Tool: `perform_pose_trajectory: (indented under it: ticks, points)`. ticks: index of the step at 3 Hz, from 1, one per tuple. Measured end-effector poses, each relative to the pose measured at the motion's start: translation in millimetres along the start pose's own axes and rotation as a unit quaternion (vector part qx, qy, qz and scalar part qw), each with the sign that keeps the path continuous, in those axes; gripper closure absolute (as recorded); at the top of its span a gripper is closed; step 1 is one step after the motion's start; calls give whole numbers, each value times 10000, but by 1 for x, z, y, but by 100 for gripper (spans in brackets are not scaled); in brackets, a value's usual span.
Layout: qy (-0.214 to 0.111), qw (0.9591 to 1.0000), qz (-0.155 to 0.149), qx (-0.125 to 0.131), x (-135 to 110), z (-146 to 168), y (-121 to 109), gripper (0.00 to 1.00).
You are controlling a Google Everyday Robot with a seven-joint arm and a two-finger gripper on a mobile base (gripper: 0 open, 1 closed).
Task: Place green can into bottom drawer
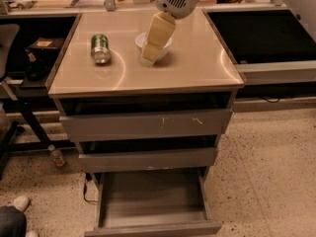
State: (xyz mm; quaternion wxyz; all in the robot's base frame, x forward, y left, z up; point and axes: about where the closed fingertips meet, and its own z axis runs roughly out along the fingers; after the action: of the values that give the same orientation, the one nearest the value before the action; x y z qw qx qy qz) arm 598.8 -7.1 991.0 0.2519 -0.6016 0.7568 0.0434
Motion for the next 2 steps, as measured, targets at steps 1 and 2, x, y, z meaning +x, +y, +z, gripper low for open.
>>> perform_pose_trajectory:
  ticks: [1, 2]
  points:
    - [-70, 9998, 156, -72, -15, 16, -14, 0]
    - [-30, 9994, 179, -282, -39, 42, -34, 0]
